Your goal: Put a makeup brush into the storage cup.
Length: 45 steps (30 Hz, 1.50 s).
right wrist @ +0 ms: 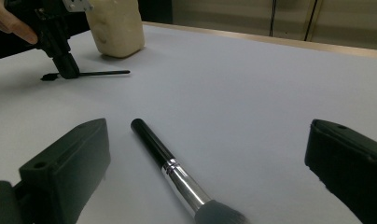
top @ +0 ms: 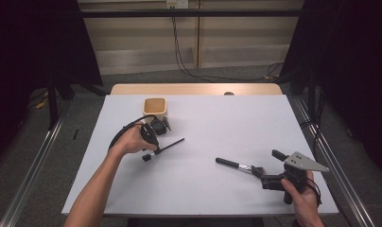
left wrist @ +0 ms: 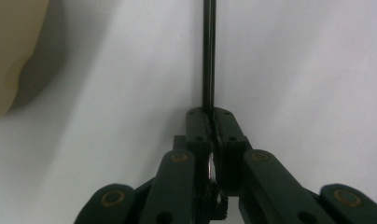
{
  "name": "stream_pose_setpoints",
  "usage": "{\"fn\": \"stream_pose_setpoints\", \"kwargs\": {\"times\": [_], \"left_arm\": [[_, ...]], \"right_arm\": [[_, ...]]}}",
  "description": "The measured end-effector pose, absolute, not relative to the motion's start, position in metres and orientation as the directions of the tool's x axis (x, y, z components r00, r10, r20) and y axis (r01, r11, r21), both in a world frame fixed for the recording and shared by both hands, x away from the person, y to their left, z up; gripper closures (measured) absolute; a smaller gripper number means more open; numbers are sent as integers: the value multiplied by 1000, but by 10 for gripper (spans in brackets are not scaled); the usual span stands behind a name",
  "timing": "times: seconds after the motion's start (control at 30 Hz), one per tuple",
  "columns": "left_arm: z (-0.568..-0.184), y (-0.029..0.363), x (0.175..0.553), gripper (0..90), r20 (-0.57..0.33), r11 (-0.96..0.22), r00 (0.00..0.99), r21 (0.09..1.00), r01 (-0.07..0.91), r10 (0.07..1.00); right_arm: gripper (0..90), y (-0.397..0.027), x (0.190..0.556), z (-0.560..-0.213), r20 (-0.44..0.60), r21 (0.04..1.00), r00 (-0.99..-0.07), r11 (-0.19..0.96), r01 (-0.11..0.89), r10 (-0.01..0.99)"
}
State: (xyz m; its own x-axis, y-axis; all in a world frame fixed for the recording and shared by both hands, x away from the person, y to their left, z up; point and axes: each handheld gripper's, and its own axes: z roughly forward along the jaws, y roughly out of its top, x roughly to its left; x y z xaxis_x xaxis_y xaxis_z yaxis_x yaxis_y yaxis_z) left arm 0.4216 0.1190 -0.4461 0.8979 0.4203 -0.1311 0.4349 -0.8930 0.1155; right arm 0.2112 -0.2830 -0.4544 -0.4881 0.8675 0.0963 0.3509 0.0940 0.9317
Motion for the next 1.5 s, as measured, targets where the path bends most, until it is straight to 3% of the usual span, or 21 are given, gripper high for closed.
{"fn": "stream_pose_setpoints", "kwargs": {"times": [0.47, 0.63, 0.93, 1.17, 1.5], "left_arm": [[-442, 139, 422, 862, -211, -800, 843, 269, 537, 495], [-436, 144, 416, 863, -215, -744, 826, 361, 562, 520], [-423, 158, 403, 862, -209, -669, 821, 490, 559, 532], [-419, 173, 398, 862, -150, -599, 791, 574, 558, 593], [-416, 185, 381, 862, -238, -474, 806, 706, 527, 541]], "right_arm": [[0, -283, 212, -455, 93, 931, -489, 98, 350, 867], [0, -283, 211, -454, 102, 932, -484, 86, 352, 869], [0, -283, 212, -454, 100, 933, -487, 89, 350, 868], [0, -283, 212, -454, 98, 934, -490, 90, 347, 866], [0, -283, 212, -454, 97, 936, -494, 91, 341, 864]]}}
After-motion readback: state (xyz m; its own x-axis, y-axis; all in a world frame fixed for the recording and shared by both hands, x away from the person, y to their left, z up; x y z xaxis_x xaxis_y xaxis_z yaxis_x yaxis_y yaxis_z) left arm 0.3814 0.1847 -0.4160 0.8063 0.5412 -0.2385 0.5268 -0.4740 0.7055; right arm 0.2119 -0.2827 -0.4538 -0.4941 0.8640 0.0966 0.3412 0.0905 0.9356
